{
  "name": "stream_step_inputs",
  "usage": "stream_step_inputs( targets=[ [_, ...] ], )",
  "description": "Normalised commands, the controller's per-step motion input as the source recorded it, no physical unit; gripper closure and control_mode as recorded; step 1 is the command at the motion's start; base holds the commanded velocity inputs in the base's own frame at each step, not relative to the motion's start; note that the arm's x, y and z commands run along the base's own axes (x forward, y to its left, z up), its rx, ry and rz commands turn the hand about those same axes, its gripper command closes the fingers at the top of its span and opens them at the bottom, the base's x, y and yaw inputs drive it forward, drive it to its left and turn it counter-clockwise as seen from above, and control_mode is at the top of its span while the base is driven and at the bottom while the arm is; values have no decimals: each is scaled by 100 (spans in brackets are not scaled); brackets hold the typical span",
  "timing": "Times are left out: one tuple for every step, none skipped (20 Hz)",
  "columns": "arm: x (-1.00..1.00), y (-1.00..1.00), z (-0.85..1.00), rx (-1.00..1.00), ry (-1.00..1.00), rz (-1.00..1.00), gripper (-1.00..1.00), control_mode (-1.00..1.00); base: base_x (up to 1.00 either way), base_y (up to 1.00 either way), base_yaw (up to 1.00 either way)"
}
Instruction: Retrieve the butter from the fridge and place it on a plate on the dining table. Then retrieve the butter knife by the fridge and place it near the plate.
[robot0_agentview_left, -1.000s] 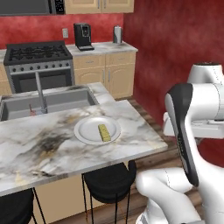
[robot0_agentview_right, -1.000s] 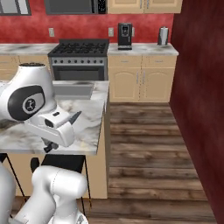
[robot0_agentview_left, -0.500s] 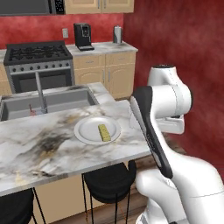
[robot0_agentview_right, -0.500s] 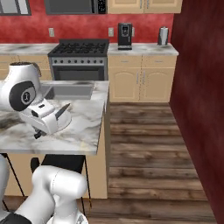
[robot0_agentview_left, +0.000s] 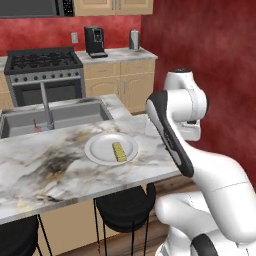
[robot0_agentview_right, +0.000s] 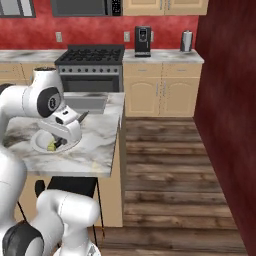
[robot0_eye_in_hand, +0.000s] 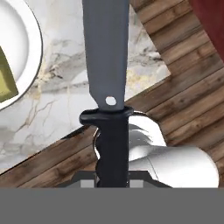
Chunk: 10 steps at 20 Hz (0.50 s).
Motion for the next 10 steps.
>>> stream_step_inputs(
  targets=[
    [61, -31, -23, 5, 0, 17, 100, -100, 0, 0, 0],
    [58, -36, -26, 5, 0, 23, 100, -100, 0, 0, 0],
    [42, -48, -24, 5, 0, 29, 100, -100, 0, 0, 0],
    [48, -54, -34, 1, 1, 29, 100, -100, 0, 0, 0],
    [49, -47, -35, 0, 9, 27, 100, -100, 0, 0, 0],
    [39, -42, -35, 0, 13, 22, 100, -100, 0, 0, 0],
    [29, -42, -39, 0, 15, 22, 100, -100, 0, 0, 0],
    [28, -36, -44, 0, 16, 22, 100, -100, 0, 0, 0],
    [6, -26, -40, -2, 17, 21, 100, -100, 0, 0, 0],
    [3, -16, -48, -4, 17, 21, 100, -100, 0, 0, 0]
  ],
)
